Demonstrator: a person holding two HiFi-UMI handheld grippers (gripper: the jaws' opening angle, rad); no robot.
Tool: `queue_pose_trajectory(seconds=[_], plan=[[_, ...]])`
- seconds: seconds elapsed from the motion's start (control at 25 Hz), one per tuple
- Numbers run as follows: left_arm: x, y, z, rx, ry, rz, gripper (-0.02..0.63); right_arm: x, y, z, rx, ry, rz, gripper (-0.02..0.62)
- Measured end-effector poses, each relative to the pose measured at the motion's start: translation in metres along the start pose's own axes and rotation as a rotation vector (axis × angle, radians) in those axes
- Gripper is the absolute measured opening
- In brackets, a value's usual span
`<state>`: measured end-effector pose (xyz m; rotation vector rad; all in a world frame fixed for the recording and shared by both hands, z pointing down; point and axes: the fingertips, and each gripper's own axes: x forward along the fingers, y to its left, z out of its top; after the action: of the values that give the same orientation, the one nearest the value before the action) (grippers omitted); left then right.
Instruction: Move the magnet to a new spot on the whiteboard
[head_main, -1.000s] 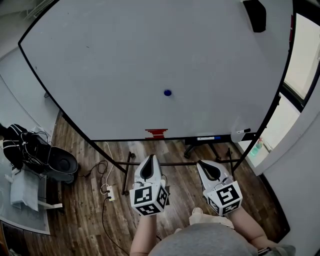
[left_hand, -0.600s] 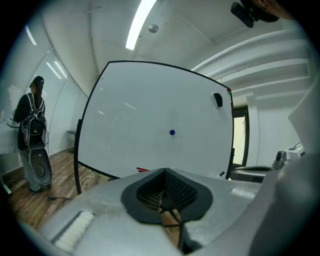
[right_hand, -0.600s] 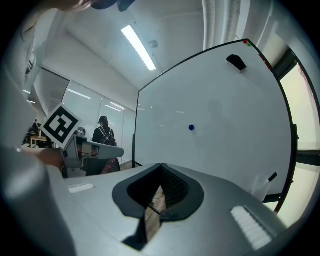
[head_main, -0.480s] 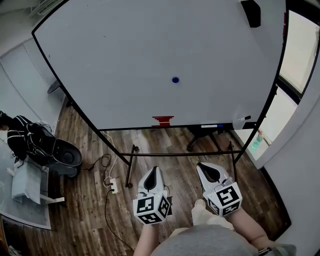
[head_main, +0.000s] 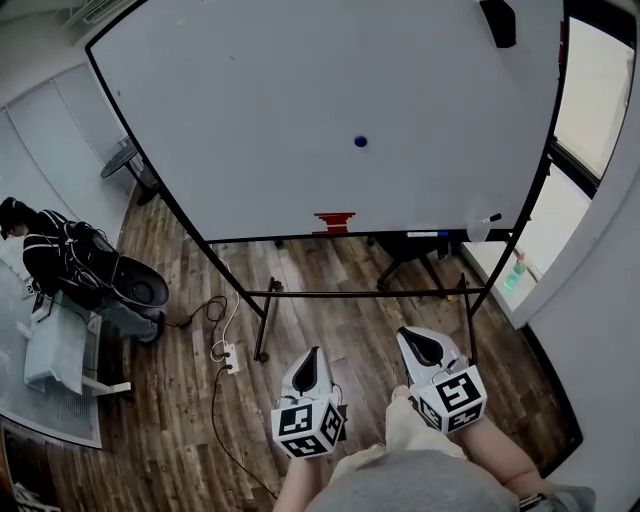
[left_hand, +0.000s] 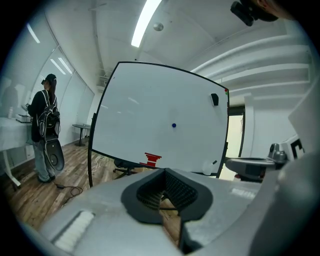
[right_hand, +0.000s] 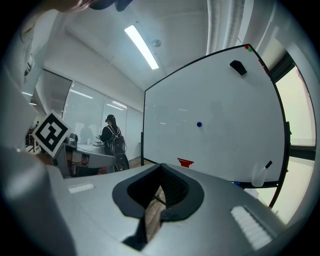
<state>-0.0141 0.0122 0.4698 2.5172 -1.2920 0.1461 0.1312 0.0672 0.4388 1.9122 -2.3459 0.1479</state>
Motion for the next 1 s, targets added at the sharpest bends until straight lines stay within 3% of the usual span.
queue_pose_trajectory(seconds=[0.32, 1.0], plan=[[-0.027, 0.0, -0.014, -0.021, 0.015, -0.003, 0.005, -0.018, 0.021, -0.014, 0.015, 0.016, 0.016, 0.0], [-0.036, -0.003, -0.006, 0.005, 0.004, -0.007, 0.005, -0.022, 0.031, -0.007, 0.011, -0.006, 0.023, 0.0]])
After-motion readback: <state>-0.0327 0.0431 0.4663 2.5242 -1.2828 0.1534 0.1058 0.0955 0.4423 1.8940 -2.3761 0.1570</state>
